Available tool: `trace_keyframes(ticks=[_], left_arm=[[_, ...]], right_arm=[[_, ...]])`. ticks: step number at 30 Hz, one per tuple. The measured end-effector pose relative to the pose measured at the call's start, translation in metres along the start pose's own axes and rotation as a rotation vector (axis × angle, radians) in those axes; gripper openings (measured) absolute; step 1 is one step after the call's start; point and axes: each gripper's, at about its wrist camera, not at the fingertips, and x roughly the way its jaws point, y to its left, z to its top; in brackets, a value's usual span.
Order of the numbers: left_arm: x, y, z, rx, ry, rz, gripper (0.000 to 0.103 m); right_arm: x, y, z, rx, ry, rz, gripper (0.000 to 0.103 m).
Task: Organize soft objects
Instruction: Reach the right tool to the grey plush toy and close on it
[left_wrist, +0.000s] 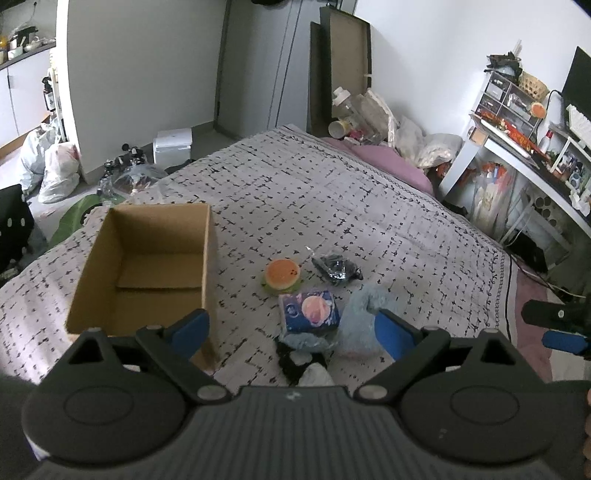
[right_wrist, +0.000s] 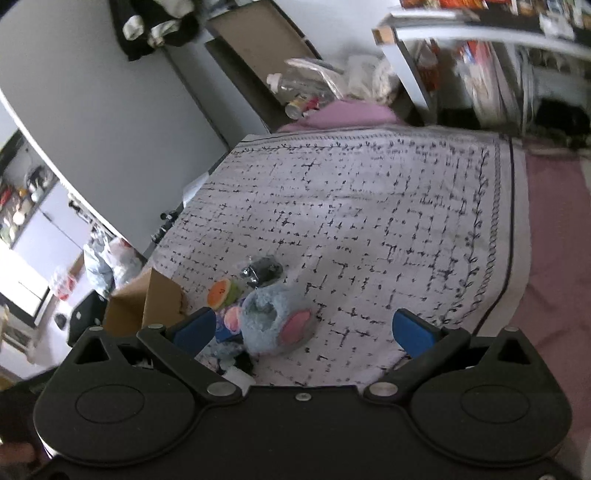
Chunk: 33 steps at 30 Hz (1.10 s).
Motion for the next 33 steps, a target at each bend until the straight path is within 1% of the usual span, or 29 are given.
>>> trace_keyframes(ticks=[1, 2, 5, 6, 7, 9, 11, 12, 13, 15, 17, 20, 22, 24, 29, 31, 32, 33], left_arm=[[0.005, -0.001, 0.002, -0.006, 0.006, 0.0, 0.096], [0.009, -0.002, 0.004, -0.013, 0.011, -0.004, 0.093], [0.025, -0.003, 0.008, -0.03, 0.032, -0.015, 0.089], [0.031, -0.004, 0.009, -0.037, 0.04, -0.016, 0.088], [0.037, -0.005, 0.011, -0.043, 0.049, -0.018, 0.084], [0.051, -0.008, 0.012, -0.066, 0.078, -0.032, 0.08], [0.062, -0.009, 0.012, -0.087, 0.108, -0.047, 0.072], [0.068, -0.01, 0.012, -0.097, 0.126, -0.058, 0.071], [0.074, -0.011, 0.012, -0.107, 0.142, -0.072, 0.067], [0.087, -0.014, 0.011, -0.12, 0.172, -0.084, 0.065], [0.097, -0.018, 0.009, -0.121, 0.194, -0.098, 0.06], [0.114, -0.02, 0.006, -0.135, 0.231, -0.115, 0.054], [0.124, -0.022, 0.005, -0.142, 0.253, -0.131, 0.052], [0.134, -0.024, 0.004, -0.142, 0.271, -0.139, 0.052], [0.158, -0.024, 0.004, -0.169, 0.309, -0.176, 0.052], [0.166, -0.024, 0.005, -0.175, 0.319, -0.181, 0.052], [0.169, -0.024, 0.005, -0.176, 0.326, -0.185, 0.046], [0.174, -0.025, 0.006, -0.179, 0.342, -0.188, 0.042]], right_arm=[[0.004, -0.001, 0.002, 0.01, 0.003, -0.006, 0.103], [0.01, -0.002, 0.004, 0.024, 0.01, -0.019, 0.102], [0.028, -0.008, 0.008, 0.095, 0.034, -0.061, 0.101], [0.034, -0.01, 0.009, 0.114, 0.044, -0.061, 0.1], [0.04, -0.013, 0.009, 0.139, 0.051, -0.051, 0.097], [0.052, -0.017, 0.008, 0.188, 0.07, -0.033, 0.095], [0.063, -0.019, 0.007, 0.214, 0.086, -0.018, 0.092], [0.067, -0.019, 0.006, 0.224, 0.093, -0.013, 0.09], [0.071, -0.02, 0.006, 0.237, 0.097, -0.008, 0.09], [0.08, -0.021, 0.006, 0.262, 0.103, -0.02, 0.089], [0.088, -0.022, 0.005, 0.279, 0.114, -0.025, 0.085], [0.107, -0.023, 0.003, 0.315, 0.166, -0.017, 0.078], [0.117, -0.024, 0.001, 0.341, 0.201, 0.011, 0.071], [0.127, -0.025, 0.0, 0.362, 0.227, 0.022, 0.068], [0.145, -0.028, -0.001, 0.407, 0.281, 0.03, 0.066], [0.152, -0.029, -0.001, 0.419, 0.296, 0.035, 0.061], [0.155, -0.029, -0.001, 0.425, 0.307, 0.038, 0.06], [0.159, -0.03, -0.001, 0.429, 0.318, 0.045, 0.057]])
